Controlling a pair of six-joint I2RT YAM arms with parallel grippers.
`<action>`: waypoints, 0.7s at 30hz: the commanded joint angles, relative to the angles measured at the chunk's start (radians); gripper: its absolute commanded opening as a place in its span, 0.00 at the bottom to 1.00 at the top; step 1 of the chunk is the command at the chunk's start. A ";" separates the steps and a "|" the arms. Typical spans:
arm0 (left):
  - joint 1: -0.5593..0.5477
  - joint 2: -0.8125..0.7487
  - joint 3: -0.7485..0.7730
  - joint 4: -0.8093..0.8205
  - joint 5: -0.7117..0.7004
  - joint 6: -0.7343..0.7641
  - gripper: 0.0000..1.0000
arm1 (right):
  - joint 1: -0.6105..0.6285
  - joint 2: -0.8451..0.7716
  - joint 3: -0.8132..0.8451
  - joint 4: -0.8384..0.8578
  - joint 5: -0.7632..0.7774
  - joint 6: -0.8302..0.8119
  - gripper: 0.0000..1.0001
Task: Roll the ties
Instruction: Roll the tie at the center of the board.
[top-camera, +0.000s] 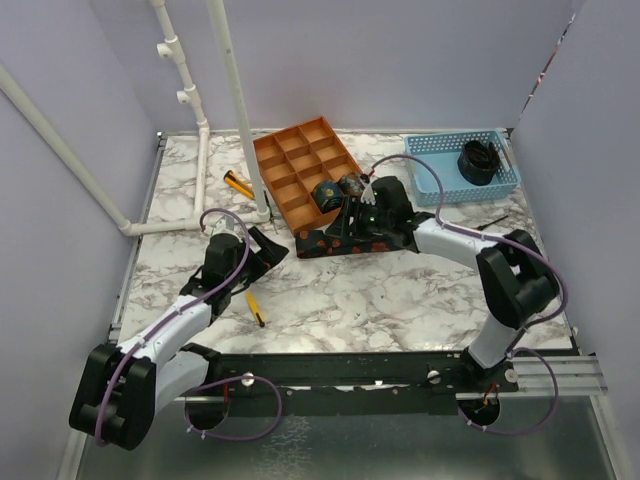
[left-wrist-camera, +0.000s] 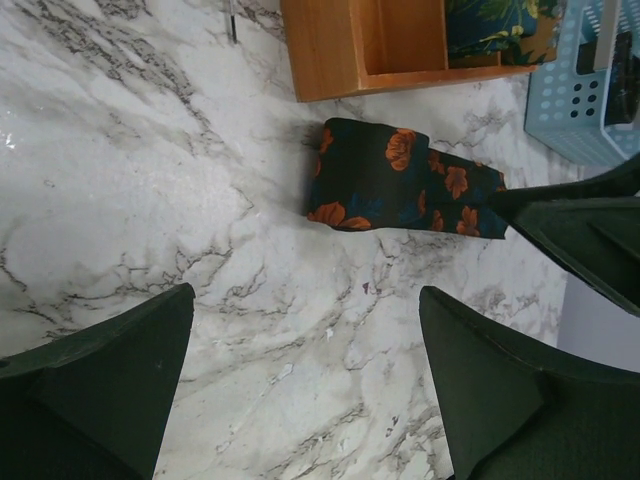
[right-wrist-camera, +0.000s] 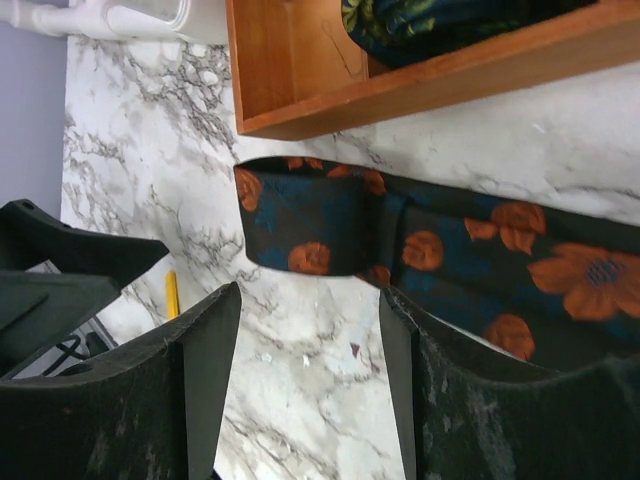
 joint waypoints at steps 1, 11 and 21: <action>0.004 0.018 -0.005 0.101 0.034 -0.041 0.95 | 0.011 0.112 0.082 0.076 -0.107 0.039 0.62; 0.005 0.088 0.008 0.126 0.037 -0.019 0.94 | 0.031 0.254 0.151 0.085 -0.140 0.063 0.59; 0.006 0.225 0.056 0.179 0.070 0.003 0.94 | 0.063 0.302 0.125 0.139 -0.151 0.134 0.53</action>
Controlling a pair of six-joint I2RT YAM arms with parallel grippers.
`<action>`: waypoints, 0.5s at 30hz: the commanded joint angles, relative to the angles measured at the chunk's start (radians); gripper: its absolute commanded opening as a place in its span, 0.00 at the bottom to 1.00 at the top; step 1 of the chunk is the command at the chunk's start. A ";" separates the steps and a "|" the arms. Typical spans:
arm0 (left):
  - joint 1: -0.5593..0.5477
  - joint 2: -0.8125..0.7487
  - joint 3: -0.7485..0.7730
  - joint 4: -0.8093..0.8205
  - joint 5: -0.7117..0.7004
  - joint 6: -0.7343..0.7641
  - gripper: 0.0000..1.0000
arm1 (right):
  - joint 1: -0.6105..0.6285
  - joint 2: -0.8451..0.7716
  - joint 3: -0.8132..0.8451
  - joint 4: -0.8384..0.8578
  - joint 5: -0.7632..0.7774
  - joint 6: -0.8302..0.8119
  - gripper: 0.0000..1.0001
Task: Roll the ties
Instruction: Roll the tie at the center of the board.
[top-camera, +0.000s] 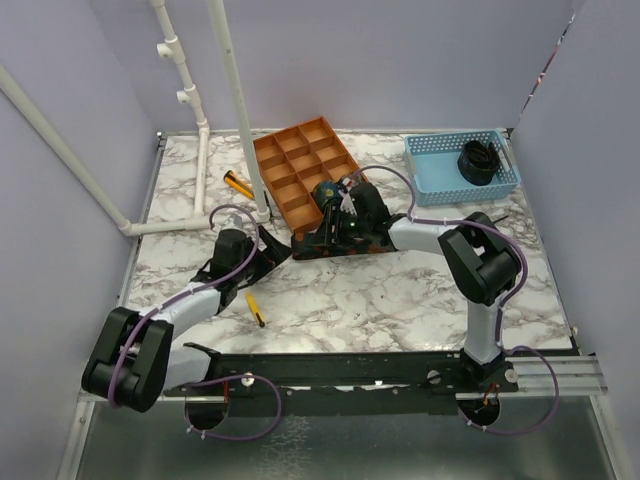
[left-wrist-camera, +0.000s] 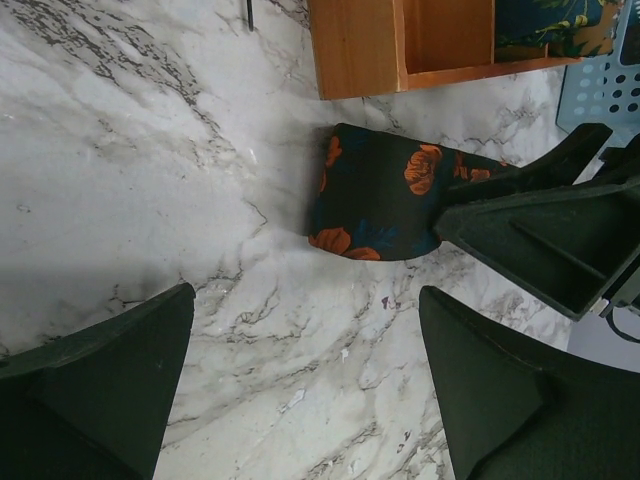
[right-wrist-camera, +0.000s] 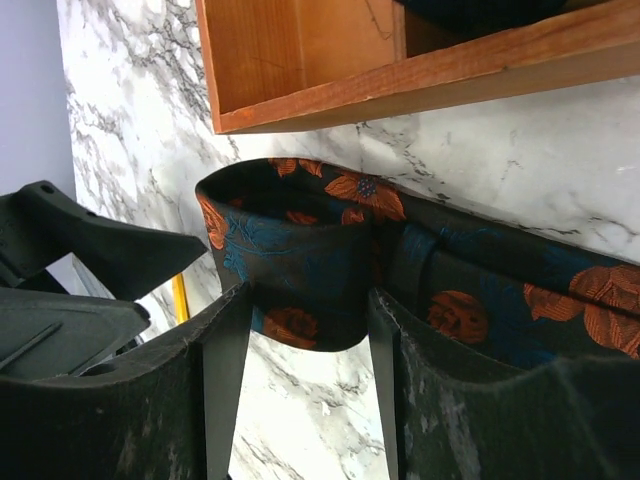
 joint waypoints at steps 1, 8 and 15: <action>0.004 0.058 0.051 0.055 0.044 0.026 0.94 | 0.010 0.027 -0.006 0.057 -0.031 0.047 0.53; 0.005 0.153 0.113 0.077 0.064 0.063 0.93 | 0.010 0.038 -0.030 0.089 -0.039 0.104 0.45; 0.005 0.234 0.140 0.077 0.067 0.070 0.89 | 0.010 0.059 -0.067 0.135 -0.057 0.155 0.39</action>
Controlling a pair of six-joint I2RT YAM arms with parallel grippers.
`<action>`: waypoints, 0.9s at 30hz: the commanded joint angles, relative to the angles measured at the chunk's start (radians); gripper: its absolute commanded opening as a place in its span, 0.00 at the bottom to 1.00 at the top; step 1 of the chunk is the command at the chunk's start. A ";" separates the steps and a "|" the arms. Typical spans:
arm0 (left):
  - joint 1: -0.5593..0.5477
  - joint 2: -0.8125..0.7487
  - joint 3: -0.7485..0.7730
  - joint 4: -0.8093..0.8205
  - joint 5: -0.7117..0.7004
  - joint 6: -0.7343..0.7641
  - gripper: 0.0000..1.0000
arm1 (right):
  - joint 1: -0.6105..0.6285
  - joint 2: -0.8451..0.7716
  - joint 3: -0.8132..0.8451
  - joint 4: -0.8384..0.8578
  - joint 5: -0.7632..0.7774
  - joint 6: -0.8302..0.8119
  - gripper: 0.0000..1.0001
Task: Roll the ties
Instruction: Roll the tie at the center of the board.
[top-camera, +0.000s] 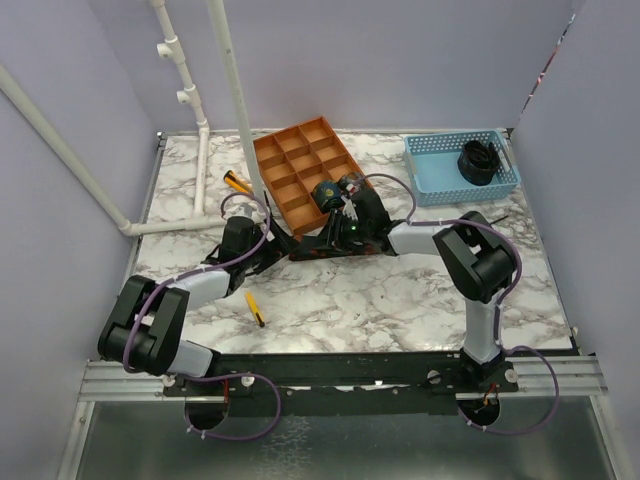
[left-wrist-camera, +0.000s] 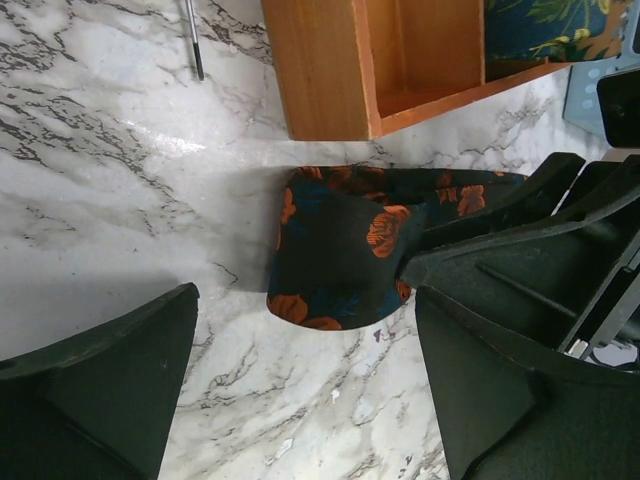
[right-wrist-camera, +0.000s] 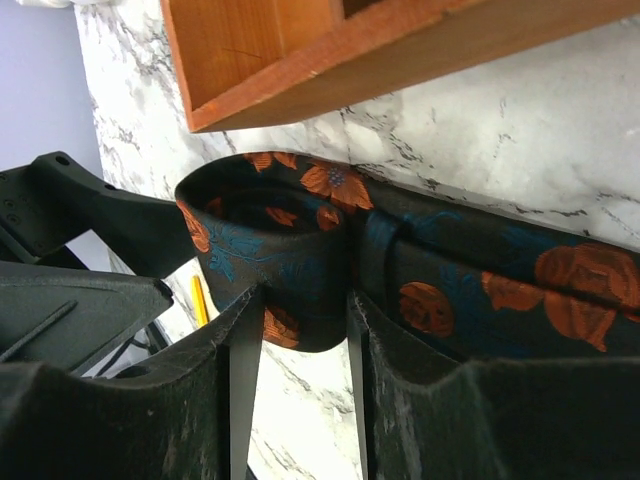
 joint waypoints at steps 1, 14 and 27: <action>0.005 0.040 0.018 0.019 0.012 0.022 0.89 | 0.004 0.037 -0.023 0.036 -0.031 0.038 0.40; 0.007 0.191 0.105 0.035 0.091 0.102 0.77 | 0.005 0.068 -0.029 0.011 -0.005 0.028 0.34; 0.027 0.230 0.169 -0.147 0.164 0.294 0.78 | 0.004 0.078 -0.012 -0.036 0.021 0.025 0.32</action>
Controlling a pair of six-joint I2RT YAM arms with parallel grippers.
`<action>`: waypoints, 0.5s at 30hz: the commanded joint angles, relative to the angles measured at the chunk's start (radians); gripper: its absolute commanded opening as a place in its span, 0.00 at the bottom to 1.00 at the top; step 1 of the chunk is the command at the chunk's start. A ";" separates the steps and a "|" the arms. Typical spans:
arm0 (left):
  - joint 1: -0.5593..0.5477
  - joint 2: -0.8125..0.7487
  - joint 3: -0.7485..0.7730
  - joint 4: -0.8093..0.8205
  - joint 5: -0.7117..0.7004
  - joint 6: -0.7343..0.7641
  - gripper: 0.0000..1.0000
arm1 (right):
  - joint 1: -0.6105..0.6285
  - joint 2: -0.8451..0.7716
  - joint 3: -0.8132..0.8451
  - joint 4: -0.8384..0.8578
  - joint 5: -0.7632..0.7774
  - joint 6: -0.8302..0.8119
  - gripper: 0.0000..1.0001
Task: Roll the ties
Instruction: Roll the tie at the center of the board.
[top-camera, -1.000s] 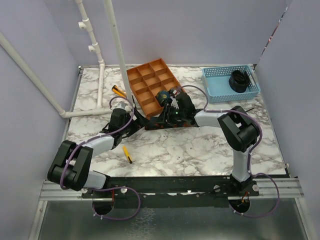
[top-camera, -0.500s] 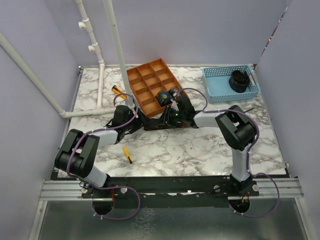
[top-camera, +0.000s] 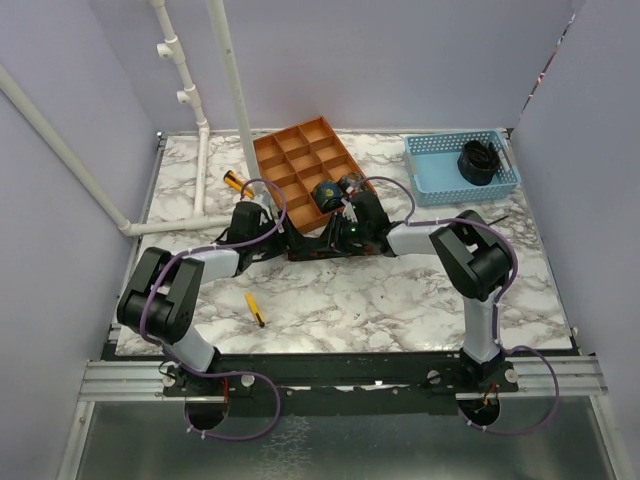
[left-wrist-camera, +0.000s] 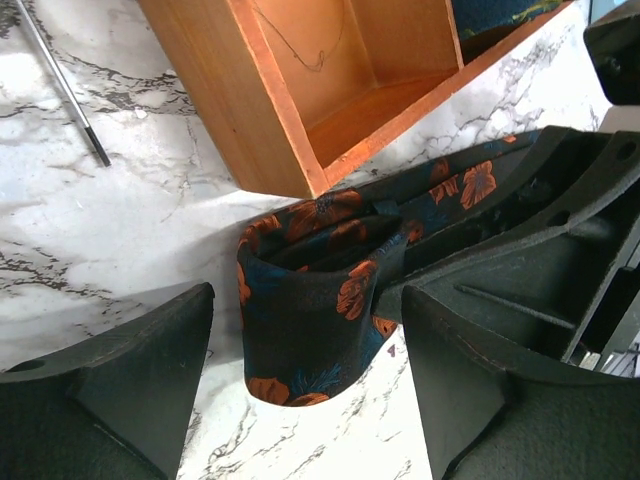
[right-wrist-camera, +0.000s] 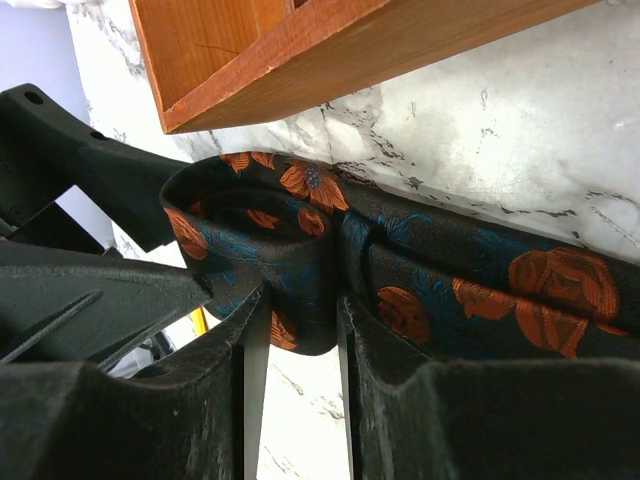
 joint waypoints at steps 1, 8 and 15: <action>0.019 0.021 0.018 -0.161 0.039 0.120 0.77 | 0.004 0.047 -0.002 -0.060 0.032 -0.005 0.32; 0.028 0.093 0.067 -0.183 0.108 0.192 0.71 | 0.004 0.052 -0.011 -0.056 0.030 -0.003 0.31; 0.028 0.141 0.060 -0.133 0.179 0.184 0.69 | 0.004 0.051 -0.001 -0.059 0.026 -0.005 0.31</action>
